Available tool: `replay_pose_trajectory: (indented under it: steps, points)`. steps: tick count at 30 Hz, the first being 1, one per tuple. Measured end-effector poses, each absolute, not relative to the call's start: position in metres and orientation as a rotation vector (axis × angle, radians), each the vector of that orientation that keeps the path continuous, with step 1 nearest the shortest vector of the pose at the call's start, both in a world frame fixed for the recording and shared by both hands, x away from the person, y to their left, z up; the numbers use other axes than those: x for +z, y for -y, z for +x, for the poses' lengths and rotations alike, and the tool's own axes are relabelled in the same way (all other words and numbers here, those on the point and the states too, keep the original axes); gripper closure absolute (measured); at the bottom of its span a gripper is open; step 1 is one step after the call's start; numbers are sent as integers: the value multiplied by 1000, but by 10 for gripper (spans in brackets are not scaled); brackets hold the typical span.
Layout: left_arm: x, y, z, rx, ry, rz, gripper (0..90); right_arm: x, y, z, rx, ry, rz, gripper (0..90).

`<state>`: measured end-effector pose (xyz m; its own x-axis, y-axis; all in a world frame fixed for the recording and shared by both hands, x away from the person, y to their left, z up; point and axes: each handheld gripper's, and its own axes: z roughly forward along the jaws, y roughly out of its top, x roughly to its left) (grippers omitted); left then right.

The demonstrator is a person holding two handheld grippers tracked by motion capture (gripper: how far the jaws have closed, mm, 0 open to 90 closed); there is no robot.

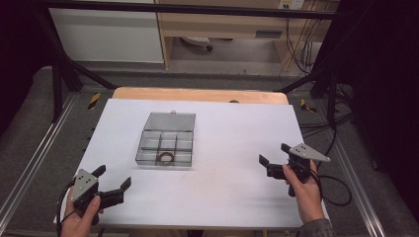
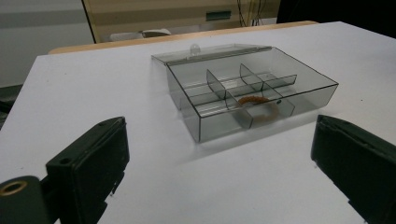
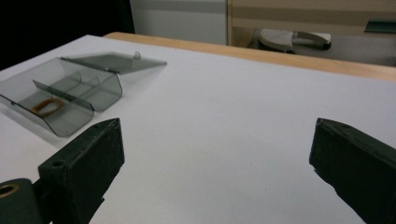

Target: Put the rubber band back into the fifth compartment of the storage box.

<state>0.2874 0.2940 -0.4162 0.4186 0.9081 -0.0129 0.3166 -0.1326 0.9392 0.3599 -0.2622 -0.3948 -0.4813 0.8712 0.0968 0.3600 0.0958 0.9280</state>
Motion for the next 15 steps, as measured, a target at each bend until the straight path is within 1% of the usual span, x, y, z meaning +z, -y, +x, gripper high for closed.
replay_pose_trajectory:
  steps: [10, 15]
  points:
    - [-416, -295, 286, 740, -1092, 1667, 43, -430, 276, 339, 1369, -1841, 1300, 34]
    - [-415, -295, 286, 735, -1089, 1662, 43, -447, 272, 332, 1323, -1899, 1349, 35]
